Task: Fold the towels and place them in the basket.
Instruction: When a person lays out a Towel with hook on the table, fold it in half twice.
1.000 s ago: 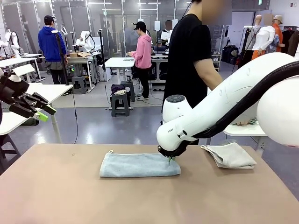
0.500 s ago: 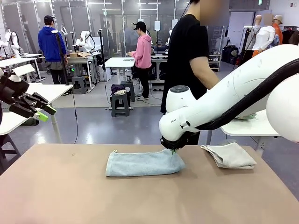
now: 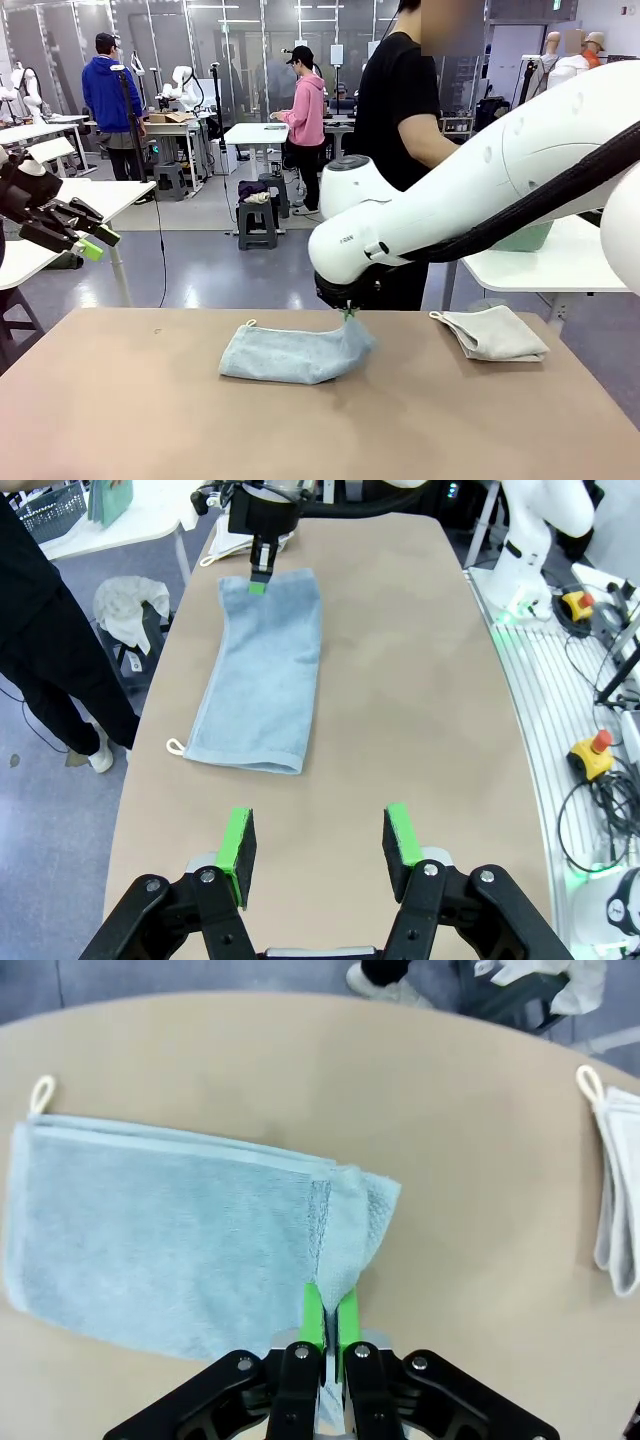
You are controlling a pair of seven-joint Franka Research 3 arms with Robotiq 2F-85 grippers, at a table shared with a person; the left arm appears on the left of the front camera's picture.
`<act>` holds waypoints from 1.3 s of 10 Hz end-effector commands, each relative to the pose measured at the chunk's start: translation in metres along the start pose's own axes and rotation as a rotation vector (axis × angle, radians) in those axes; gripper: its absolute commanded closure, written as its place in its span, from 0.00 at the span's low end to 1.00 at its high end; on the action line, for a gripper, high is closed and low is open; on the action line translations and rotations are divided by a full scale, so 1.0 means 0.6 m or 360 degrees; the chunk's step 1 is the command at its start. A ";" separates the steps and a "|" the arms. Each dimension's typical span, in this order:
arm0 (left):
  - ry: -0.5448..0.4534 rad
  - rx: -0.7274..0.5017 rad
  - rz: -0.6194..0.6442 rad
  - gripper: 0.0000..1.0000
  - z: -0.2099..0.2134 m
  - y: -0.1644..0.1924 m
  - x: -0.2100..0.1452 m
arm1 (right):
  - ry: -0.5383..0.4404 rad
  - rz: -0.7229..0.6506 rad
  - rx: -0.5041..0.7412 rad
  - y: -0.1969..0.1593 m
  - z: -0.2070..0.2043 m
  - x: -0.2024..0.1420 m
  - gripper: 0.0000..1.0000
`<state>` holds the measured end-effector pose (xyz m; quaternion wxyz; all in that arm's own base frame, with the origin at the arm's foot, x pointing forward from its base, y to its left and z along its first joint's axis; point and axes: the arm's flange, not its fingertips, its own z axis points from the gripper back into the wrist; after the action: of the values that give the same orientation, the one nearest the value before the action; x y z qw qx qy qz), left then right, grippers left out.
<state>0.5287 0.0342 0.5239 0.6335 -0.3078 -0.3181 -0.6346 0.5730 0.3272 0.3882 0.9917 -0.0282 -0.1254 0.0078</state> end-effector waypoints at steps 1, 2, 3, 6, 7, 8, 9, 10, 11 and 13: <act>0.0027 0.0013 0.0020 0.34 0.001 -0.003 0.004 | -0.0045 -0.0075 -0.0088 0.069 0.010 -0.002 1.00; 0.0027 0.0013 0.0020 0.34 0.001 -0.003 0.004 | -0.0055 -0.0074 -0.0049 0.104 0.014 -0.004 1.00; 0.0027 0.0013 0.0020 0.34 0.001 -0.003 0.004 | -0.0034 -0.0089 -0.0025 0.138 0.017 -0.010 1.00; 0.0027 0.0013 0.0020 0.34 0.001 -0.003 0.004 | 0.0032 -0.0265 0.0137 0.222 0.022 -0.017 1.00; 0.0027 0.0013 0.0020 0.34 0.001 -0.003 0.004 | 0.0028 -0.0322 0.0211 0.238 0.021 -0.017 1.00; 0.0027 0.0013 0.0020 0.34 0.001 -0.003 0.004 | 0.0016 -0.0387 0.0263 0.252 0.020 -0.018 1.00; 0.0027 0.0013 0.0020 0.34 0.001 -0.003 0.004 | 0.0008 -0.0462 0.0300 0.263 0.017 -0.017 1.00; 0.0027 0.0013 0.0020 0.34 0.001 -0.003 0.004 | -0.0005 -0.0518 0.0343 0.271 0.012 -0.014 1.00; 0.0027 0.0013 0.0020 0.34 0.001 -0.003 0.004 | -0.0045 -0.0571 0.0375 0.276 0.006 -0.013 1.00; 0.0027 0.0013 0.0020 0.34 0.001 -0.003 0.004 | -0.0115 -0.0667 0.0386 0.287 -0.012 -0.013 1.00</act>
<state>0.5287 0.0341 0.5240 0.6335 -0.3078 -0.3181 -0.6347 0.5690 0.4927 0.3769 0.9722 0.1191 -0.1341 -0.1505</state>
